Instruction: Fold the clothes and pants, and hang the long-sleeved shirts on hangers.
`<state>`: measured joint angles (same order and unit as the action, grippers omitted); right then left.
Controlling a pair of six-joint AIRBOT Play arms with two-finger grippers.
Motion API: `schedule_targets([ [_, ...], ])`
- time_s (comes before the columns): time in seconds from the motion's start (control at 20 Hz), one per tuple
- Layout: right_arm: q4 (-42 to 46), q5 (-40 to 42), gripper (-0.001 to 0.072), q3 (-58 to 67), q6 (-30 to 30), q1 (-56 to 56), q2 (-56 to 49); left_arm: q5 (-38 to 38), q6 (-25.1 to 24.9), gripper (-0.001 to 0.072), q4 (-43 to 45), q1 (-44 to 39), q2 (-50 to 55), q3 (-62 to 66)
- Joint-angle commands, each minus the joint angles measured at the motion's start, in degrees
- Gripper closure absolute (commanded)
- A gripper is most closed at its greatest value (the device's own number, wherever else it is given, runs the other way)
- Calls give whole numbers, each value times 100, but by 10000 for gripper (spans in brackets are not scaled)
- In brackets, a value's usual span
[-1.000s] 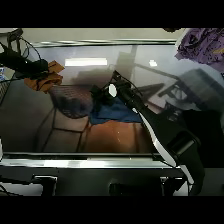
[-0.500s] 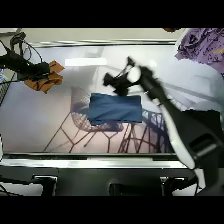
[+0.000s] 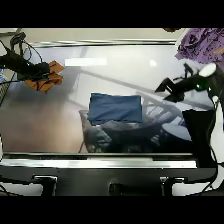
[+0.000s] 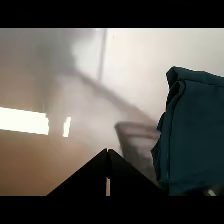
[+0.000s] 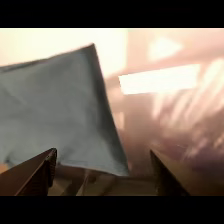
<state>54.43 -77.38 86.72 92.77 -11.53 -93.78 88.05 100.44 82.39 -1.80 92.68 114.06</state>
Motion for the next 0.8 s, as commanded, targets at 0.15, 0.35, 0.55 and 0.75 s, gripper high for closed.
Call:
schedule_targets([
  [0.15, -1838, 417, 178, -1305, -1860, -39, -684, 4, -15, 688, -4, 4, -2, -2],
  [0.35, -1845, 1043, 181, -1305, -2022, 365, -905, 4, 4, 688, -4, 4, 0, -4],
  [0.55, -2022, 1370, 258, -1305, -2020, 542, -1036, 4, 4, 688, -4, 4, 0, -4],
  [0.75, -2020, 1440, 450, -1305, -2011, 787, -1080, 4, 2, 688, -2, 4, 0, -4],
])
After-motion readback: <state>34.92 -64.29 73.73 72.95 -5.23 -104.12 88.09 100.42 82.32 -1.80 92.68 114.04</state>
